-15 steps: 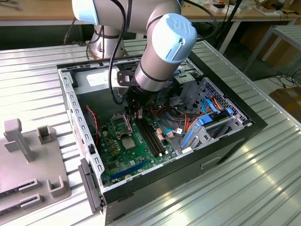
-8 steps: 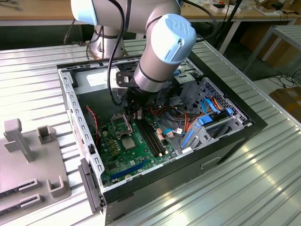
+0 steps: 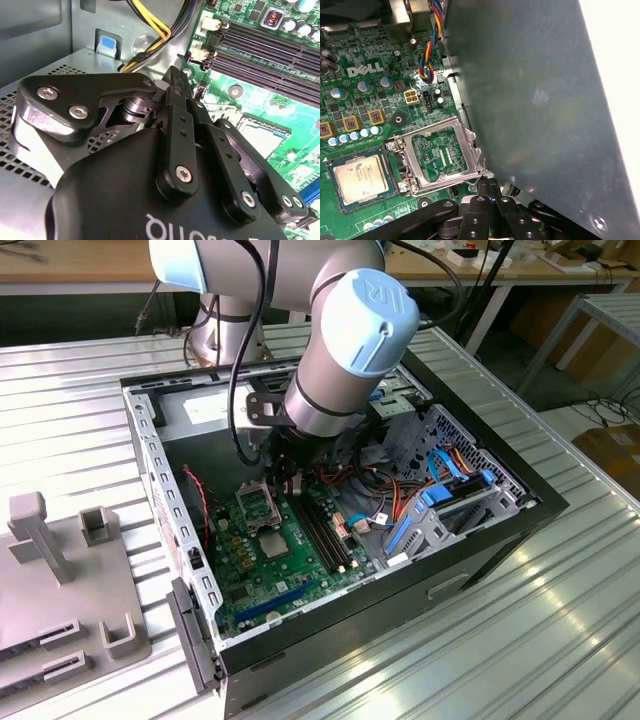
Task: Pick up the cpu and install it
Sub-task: 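Close the cpu cover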
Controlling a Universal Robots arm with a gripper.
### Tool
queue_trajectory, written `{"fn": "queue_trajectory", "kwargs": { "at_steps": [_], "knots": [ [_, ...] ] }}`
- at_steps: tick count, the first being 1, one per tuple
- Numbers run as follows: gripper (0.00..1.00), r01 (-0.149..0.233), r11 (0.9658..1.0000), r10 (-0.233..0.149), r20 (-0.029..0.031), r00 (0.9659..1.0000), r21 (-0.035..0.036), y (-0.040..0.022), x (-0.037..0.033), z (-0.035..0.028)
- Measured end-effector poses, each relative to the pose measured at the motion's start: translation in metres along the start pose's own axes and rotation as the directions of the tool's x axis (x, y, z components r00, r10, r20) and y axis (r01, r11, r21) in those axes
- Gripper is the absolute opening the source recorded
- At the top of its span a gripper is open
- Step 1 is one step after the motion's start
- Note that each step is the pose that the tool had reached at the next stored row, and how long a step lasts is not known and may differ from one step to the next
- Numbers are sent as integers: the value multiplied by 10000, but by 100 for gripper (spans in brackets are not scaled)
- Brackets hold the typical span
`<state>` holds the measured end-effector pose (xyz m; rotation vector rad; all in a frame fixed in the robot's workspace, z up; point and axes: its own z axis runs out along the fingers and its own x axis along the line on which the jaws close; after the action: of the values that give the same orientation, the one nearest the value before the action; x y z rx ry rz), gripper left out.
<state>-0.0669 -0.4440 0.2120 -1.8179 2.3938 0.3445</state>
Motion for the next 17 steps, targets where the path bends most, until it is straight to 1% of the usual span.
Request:
{"fn": "queue_trajectory", "kwargs": {
  "at_steps": [5, 8, 14, 17],
  "knots": [
    [11, 1, 10000, -1, 6, 10000, 0, 9, -10, -70],
    [11, 1, 10000, -1, 8, 10000, -1, 14, -5, -80],
    [11, 7, 10000, -7, 8, 10000, -3, 25, 1, -81],
    [11, 6, 10000, -6, 17, 10000, -5, 28, -4, -99]
  ]
}}
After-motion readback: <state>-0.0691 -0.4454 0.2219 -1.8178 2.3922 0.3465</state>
